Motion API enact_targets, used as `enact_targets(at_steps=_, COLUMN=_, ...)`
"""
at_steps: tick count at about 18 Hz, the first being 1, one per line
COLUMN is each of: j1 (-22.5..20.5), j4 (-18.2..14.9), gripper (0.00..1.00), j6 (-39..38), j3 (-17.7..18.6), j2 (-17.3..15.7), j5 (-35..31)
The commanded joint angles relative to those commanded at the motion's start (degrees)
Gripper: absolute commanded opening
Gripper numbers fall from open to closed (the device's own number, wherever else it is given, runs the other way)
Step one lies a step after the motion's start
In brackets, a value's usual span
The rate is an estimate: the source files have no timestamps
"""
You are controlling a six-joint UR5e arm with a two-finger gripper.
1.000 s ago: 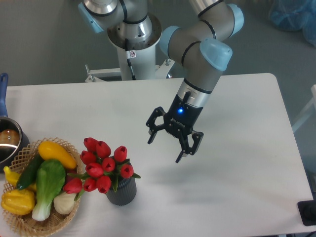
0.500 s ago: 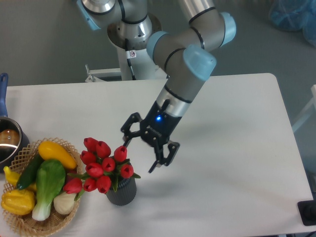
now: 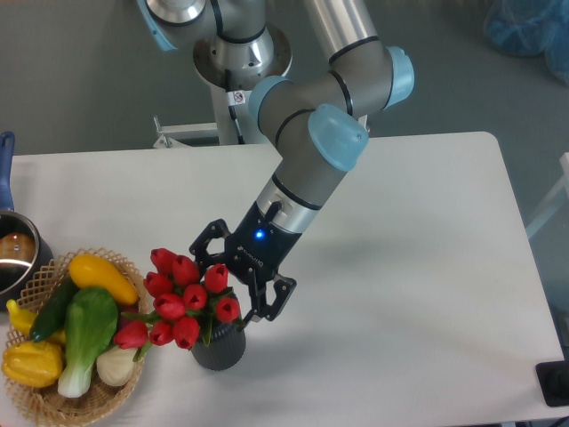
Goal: Pick up the flowers from the vase
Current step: 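Lower the open gripper around the tulip stems above the vase rim, then close the gripper on the tulip bunch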
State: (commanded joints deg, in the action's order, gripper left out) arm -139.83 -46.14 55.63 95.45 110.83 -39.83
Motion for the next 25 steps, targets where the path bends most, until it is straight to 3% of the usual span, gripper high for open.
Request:
enact_targets(at_steps=1, j1=0.00, j4=0.00, gripper=0.93, j6=0.00, j3=0.09, j2=0.09, j5=1.50)
enact_targets(at_steps=5, j1=-0.18, j4=-0.09, gripper=0.35, j6=-0.17, j3=2.45, j2=-0.26, j5=2.48)
enact_targets(at_steps=6, j1=-0.18, j4=-0.09, gripper=0.27, j6=-0.17, j3=2.81, j2=-0.35, j5=2.65)
enact_targets(at_steps=14, j1=-0.53, j4=-0.09, gripper=0.13, j6=-0.35, j3=2.99, j2=-0.70, j5=5.20)
enact_targets(at_steps=25, j1=-1.76, j4=-0.09, gripper=0.13, j6=-3.07, j3=2.55, j2=-5.71, j5=11.44)
